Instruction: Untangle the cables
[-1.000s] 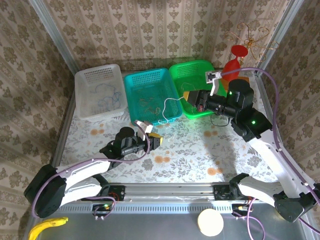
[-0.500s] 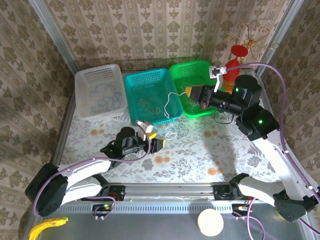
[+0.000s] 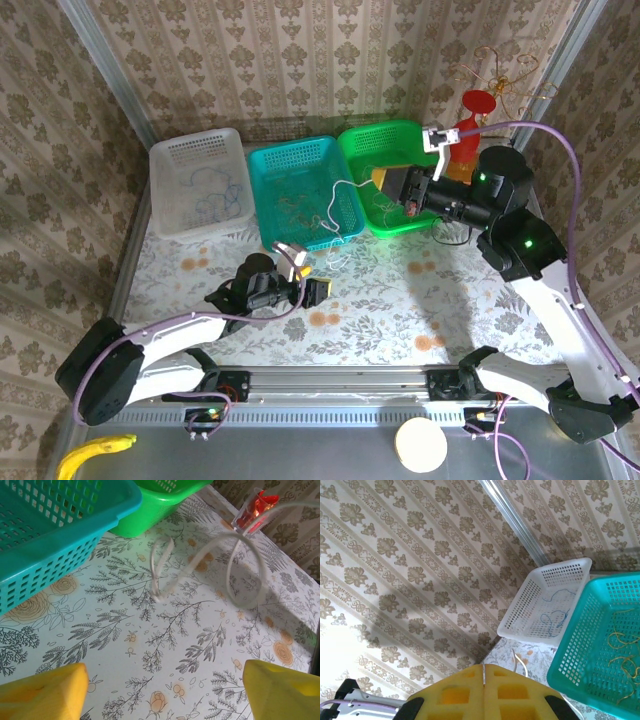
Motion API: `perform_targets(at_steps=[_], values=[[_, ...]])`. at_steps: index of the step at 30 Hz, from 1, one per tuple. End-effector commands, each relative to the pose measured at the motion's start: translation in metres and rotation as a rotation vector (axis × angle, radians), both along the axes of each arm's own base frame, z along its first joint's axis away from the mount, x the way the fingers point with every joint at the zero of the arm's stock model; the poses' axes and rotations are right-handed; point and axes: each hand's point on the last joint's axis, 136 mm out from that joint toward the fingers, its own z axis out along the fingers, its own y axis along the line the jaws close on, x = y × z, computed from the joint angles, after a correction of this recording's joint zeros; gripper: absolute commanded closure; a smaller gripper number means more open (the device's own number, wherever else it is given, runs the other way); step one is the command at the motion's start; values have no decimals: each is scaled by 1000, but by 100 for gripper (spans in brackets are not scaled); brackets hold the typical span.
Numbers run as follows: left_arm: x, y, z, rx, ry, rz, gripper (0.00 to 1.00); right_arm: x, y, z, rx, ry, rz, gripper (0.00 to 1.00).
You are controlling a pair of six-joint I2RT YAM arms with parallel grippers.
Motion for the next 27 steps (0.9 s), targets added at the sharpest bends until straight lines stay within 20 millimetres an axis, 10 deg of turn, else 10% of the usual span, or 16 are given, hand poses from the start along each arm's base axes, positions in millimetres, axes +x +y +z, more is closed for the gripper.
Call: perform_targets(at_steps=[1, 9, 27], values=[[7, -2, 6, 2, -44, 3, 18, -13, 2, 20, 23, -39, 41, 100], [14, 4, -1, 87, -136, 10, 14, -23, 3, 34, 45, -60, 80, 100], [-8, -21, 48, 30, -382, -211, 9, -41, 10, 50, 106, -64, 186, 100]])
